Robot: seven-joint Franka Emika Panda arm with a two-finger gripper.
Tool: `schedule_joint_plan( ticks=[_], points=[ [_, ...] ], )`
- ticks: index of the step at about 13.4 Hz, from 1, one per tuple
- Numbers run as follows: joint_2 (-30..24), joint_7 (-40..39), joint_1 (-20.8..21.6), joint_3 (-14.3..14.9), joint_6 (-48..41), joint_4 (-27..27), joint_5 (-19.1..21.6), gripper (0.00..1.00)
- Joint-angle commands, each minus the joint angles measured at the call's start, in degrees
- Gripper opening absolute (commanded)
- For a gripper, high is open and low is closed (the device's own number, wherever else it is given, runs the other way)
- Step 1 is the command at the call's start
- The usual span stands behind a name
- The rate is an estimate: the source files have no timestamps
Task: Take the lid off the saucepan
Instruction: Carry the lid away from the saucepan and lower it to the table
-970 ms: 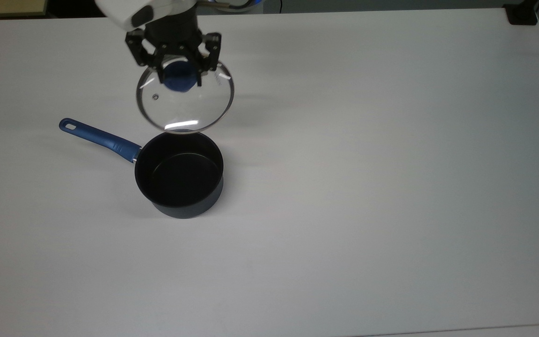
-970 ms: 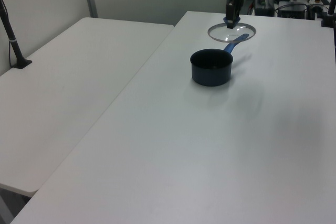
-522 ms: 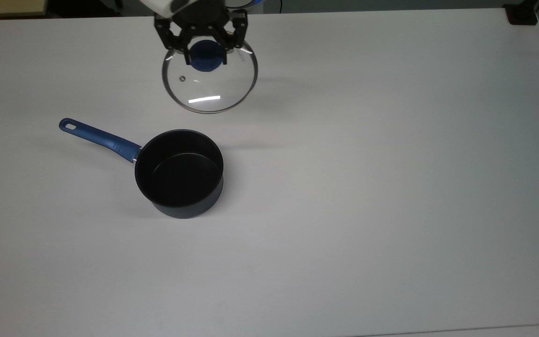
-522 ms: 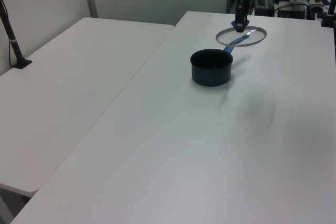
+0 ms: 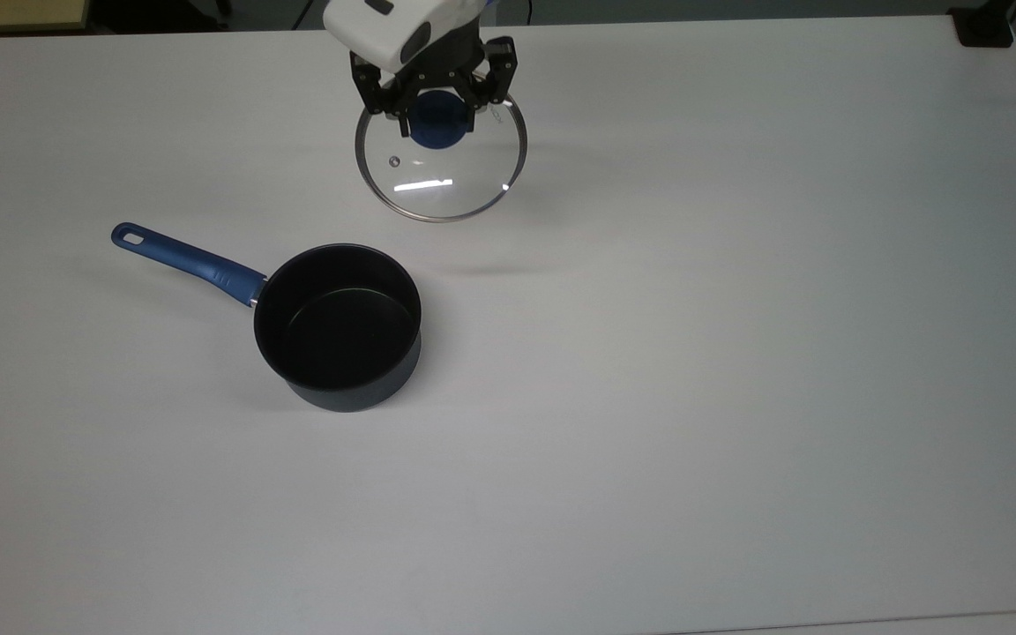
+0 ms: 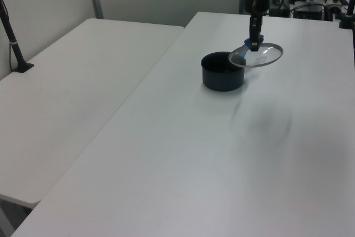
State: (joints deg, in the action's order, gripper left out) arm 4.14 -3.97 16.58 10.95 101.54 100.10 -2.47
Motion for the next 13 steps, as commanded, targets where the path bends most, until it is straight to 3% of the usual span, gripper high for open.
schedule_joint_plan(
  ticks=[1,5,13],
  points=[
    [-0.8,-0.5,1.7,0.7,3.4,3.0,0.2,0.55],
    [1.2,-0.3,3.8,0.7,8.1,6.1,0.2,0.55],
    [7.1,-0.3,5.5,0.6,10.9,6.2,0.3,0.55]
  ],
)
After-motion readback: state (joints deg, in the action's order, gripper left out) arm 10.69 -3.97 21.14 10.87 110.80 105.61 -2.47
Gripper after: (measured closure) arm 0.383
